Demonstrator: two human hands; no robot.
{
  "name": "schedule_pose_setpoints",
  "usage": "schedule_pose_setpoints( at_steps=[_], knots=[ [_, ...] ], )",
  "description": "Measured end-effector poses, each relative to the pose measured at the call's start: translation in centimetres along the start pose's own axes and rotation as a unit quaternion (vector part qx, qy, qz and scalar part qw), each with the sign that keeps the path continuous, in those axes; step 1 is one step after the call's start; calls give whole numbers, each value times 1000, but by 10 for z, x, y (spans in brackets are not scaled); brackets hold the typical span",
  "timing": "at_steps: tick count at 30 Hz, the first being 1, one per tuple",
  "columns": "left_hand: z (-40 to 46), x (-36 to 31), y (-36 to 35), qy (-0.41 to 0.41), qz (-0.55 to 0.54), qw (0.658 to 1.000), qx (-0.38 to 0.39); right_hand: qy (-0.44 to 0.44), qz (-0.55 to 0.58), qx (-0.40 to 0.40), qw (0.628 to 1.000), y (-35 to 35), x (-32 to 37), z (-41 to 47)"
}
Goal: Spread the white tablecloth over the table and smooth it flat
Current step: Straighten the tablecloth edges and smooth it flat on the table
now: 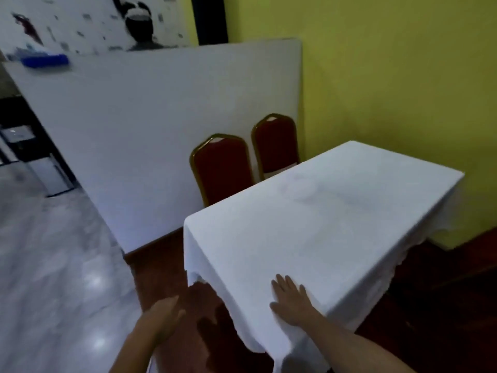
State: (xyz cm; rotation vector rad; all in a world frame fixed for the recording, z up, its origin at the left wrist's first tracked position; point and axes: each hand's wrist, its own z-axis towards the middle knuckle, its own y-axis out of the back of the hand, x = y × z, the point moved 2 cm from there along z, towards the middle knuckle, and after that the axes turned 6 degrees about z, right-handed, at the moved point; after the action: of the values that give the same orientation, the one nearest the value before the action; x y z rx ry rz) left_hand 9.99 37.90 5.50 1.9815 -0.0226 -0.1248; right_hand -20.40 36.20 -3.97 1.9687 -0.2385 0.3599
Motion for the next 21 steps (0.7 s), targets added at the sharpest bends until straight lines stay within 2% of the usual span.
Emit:
schedule_pose_setpoints(
  at_steps=[3,7,9,11,14,15,16,19,21],
  knots=[
    [44,9,17,-46,-9,999,-14,-75,26,-17,997,10,-12,1],
    [108,-15,26,-113,-12,993,-13,-162,35,-52,985,14,-23,16],
    [138,-28,22,-136,14,990,-23,-176,45,-66,981,15,-22,29],
    [167,-37,14,-166,46,985,-25,-182,49,-118,975,16,-21,45],
    [194,-39,6,-216,89,972,28,-200,21,-184,962,13,-26,67],
    [203,-34,7,-226,104,968,40,-214,34,-175,960,5,-27,71],
    [211,-28,10,-225,104,968,42,-220,46,-163,961,2,-27,74],
    [247,-4,25,-192,102,976,20,-237,76,-194,949,6,-22,77],
    [271,9,34,-163,119,979,-20,-250,93,-197,943,7,-21,79]
  ],
)
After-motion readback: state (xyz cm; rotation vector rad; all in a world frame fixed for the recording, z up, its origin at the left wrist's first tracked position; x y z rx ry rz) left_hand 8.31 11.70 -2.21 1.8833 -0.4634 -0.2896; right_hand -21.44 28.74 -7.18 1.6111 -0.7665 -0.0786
